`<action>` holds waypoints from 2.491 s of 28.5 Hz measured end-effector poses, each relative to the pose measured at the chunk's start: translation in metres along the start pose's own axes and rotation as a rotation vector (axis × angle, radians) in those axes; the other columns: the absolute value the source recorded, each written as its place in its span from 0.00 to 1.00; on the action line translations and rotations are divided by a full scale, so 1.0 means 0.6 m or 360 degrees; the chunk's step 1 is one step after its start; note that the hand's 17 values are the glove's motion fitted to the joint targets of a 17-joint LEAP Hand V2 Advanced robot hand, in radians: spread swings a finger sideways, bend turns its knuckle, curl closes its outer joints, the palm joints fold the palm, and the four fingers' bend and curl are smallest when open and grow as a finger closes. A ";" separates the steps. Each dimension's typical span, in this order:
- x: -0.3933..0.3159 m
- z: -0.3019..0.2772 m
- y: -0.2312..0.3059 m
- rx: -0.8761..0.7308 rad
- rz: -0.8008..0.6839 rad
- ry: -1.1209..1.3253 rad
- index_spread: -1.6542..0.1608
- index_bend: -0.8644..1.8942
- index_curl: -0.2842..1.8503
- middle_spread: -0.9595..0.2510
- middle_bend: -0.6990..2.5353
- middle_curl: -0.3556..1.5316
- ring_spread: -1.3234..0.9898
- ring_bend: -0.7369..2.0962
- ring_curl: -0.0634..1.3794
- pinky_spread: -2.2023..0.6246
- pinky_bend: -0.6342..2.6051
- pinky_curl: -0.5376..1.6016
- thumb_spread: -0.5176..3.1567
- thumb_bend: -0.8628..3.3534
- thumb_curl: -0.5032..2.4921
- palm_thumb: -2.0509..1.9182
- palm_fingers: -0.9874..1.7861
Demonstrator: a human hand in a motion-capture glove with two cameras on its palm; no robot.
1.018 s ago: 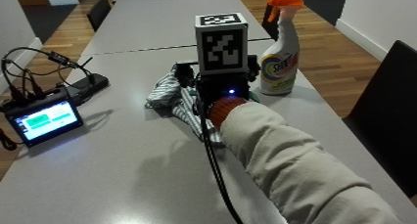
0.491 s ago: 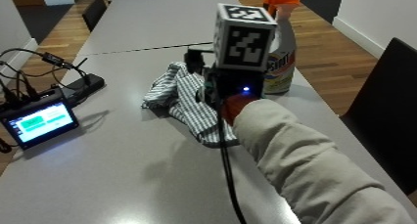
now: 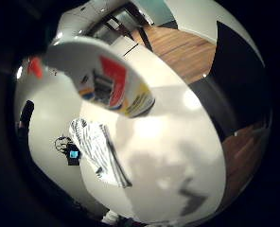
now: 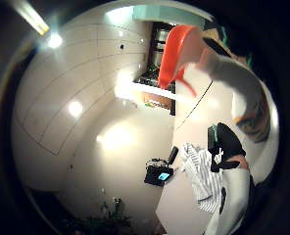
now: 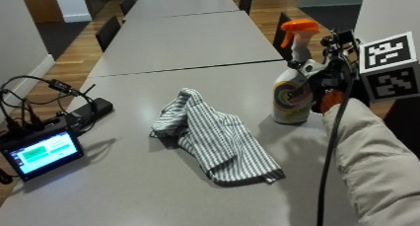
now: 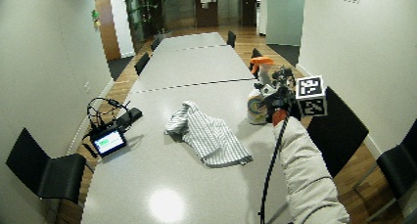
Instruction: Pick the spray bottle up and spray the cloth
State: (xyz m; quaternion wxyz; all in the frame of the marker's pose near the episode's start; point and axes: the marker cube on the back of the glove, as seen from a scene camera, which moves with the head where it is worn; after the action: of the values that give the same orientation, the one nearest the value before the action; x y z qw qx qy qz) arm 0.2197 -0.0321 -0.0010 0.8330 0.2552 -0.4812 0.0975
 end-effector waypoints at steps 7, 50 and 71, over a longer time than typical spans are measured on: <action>0.045 -0.022 -0.019 -0.0081 -0.0013 0.0087 0.74 0.38 0.30 0.70 0.36 0.42 0.50 0.40 0.31 0.76 0.23 0.39 0.38 0.24 0.30 0.75 0.50; -0.205 0.042 -0.029 -0.0063 -0.0673 0.1429 0.76 0.38 0.36 0.69 0.34 0.47 0.50 0.44 0.38 0.70 0.32 0.47 0.25 0.20 0.39 0.82 0.78; -0.218 0.025 -0.021 -0.0080 -0.0658 0.1051 0.76 0.38 0.38 0.68 0.34 0.48 0.49 0.43 0.39 0.69 0.32 0.47 0.23 0.20 0.40 0.81 0.79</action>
State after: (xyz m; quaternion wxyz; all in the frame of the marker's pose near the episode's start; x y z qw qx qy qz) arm 0.1459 -0.0399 -0.1106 0.9511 0.2811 -0.1279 -0.0073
